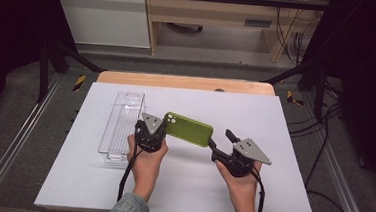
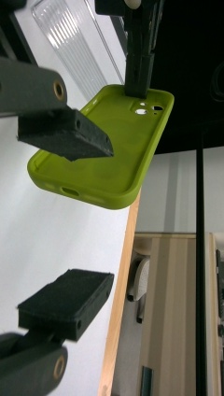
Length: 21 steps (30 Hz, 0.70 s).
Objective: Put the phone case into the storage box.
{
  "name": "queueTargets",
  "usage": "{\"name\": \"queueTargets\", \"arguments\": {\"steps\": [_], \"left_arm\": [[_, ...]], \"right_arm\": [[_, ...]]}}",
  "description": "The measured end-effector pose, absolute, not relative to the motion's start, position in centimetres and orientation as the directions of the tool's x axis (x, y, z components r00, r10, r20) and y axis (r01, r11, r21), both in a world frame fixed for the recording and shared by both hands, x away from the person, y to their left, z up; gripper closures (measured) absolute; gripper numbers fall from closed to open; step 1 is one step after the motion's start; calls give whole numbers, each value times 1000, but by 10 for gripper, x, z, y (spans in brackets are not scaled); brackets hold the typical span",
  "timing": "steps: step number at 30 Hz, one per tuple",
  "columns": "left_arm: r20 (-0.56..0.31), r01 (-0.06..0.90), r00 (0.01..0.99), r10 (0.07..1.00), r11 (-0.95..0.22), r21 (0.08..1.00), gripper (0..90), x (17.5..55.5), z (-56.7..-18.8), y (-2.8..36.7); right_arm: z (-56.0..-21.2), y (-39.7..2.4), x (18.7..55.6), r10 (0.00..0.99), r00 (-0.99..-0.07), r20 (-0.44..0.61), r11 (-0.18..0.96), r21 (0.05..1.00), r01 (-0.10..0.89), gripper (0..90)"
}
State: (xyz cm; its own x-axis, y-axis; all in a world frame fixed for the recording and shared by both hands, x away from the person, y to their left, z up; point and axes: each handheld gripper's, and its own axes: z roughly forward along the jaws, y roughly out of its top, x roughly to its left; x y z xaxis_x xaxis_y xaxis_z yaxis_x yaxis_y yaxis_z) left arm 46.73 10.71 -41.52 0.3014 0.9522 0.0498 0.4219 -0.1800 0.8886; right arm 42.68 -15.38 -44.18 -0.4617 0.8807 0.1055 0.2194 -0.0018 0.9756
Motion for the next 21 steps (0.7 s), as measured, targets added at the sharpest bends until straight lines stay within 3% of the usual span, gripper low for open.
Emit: {"name": "queueTargets", "arguments": {"steps": [8, 21], "left_arm": [[74, 411, 288, 955, -193, 891, 881, 467, -410, 118], [143, 386, 276, 950, -246, 889, 881, 469, -394, 142]], "right_arm": [[-444, -158, 429, 872, -477, 108, 10, 971, 239, 190], [-447, -166, 429, 834, -549, 56, 94, 966, 241, 113]]}}
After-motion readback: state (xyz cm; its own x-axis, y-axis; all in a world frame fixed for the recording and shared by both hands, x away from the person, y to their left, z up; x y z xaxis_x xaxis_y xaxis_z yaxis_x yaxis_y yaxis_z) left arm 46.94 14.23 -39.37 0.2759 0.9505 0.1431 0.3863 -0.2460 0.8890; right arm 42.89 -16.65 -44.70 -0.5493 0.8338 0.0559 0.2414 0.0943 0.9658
